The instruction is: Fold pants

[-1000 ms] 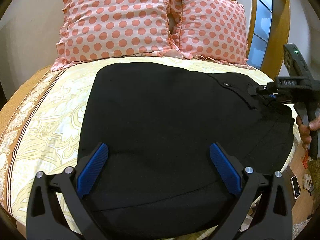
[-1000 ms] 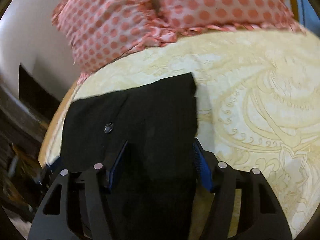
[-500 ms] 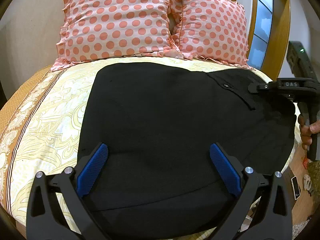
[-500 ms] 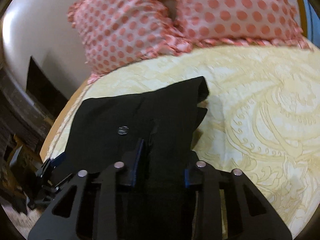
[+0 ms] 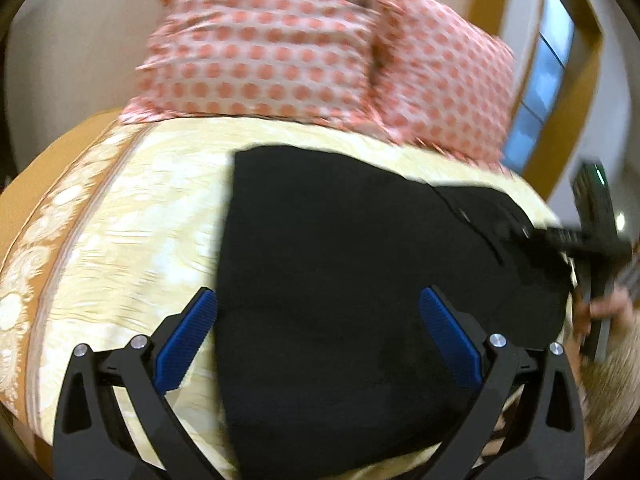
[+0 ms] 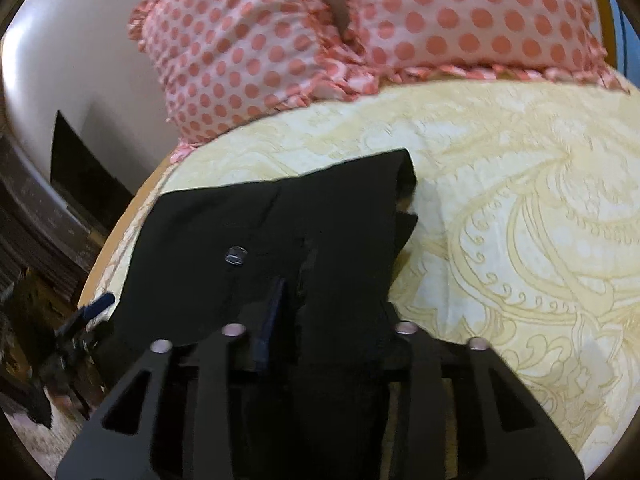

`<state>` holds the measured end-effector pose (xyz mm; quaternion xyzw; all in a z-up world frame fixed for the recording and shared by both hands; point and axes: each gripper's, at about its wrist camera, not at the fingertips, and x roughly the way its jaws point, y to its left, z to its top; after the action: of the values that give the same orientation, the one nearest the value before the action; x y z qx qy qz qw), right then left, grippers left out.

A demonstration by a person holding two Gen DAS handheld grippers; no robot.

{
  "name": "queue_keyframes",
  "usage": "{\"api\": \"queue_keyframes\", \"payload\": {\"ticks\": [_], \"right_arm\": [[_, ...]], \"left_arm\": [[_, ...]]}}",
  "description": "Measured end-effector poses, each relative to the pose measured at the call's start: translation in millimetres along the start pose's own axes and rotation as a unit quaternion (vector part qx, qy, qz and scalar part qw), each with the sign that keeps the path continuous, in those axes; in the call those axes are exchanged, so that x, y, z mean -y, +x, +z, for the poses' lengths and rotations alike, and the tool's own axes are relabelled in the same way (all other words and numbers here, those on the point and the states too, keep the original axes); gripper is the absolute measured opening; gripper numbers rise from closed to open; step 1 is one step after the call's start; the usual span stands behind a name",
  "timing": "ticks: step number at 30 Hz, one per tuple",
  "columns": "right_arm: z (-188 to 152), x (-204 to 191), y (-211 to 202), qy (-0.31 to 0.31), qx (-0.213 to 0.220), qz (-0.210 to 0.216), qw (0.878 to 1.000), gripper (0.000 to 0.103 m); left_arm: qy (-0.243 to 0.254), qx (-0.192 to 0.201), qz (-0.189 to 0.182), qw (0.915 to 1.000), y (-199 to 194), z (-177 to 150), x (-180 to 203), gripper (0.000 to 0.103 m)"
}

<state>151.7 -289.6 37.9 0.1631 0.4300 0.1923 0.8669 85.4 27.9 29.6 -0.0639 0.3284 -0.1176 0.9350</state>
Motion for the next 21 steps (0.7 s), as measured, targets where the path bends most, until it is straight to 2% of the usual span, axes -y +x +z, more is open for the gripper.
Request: {"api": "queue_keyframes", "payload": {"ticks": [1,5,7,10,15,18,21], "right_arm": [[0.7,-5.6,-4.3,-0.011,0.009,0.004,1.0,0.024],[0.1,-29.4,-11.4,-0.061,0.029,0.007,0.998,0.022],[0.2,-34.3,-9.7,-0.075,0.028,-0.009,0.997,0.022],[2.4,-22.9,-6.5,-0.049,0.023,-0.004,0.999,0.022],[1.7,-10.2,-0.2,-0.028,0.011,-0.006,1.0,0.022],[2.7,-6.8,1.2,-0.022,0.007,-0.003,1.0,0.023],[4.1,-2.1,3.1,-0.014,0.002,0.003,1.0,0.024]], "left_arm": [[-0.01,0.003,0.006,0.9999,-1.5,3.9,-7.7,0.101],[-0.055,0.001,0.017,0.9984,-0.4,25.0,-44.9,0.101],[-0.063,-0.02,0.011,0.9978,8.1,35.2,-58.5,0.101],[-0.065,-0.055,0.005,0.9964,25.6,46.9,-68.6,0.1],[-0.052,-0.11,-0.015,0.9925,56.3,57.2,-62.0,0.094],[-0.028,-0.132,-0.022,0.9907,67.6,55.7,-51.3,0.087],[-0.008,-0.137,-0.028,0.9902,74.4,56.5,-40.1,0.085]]}}
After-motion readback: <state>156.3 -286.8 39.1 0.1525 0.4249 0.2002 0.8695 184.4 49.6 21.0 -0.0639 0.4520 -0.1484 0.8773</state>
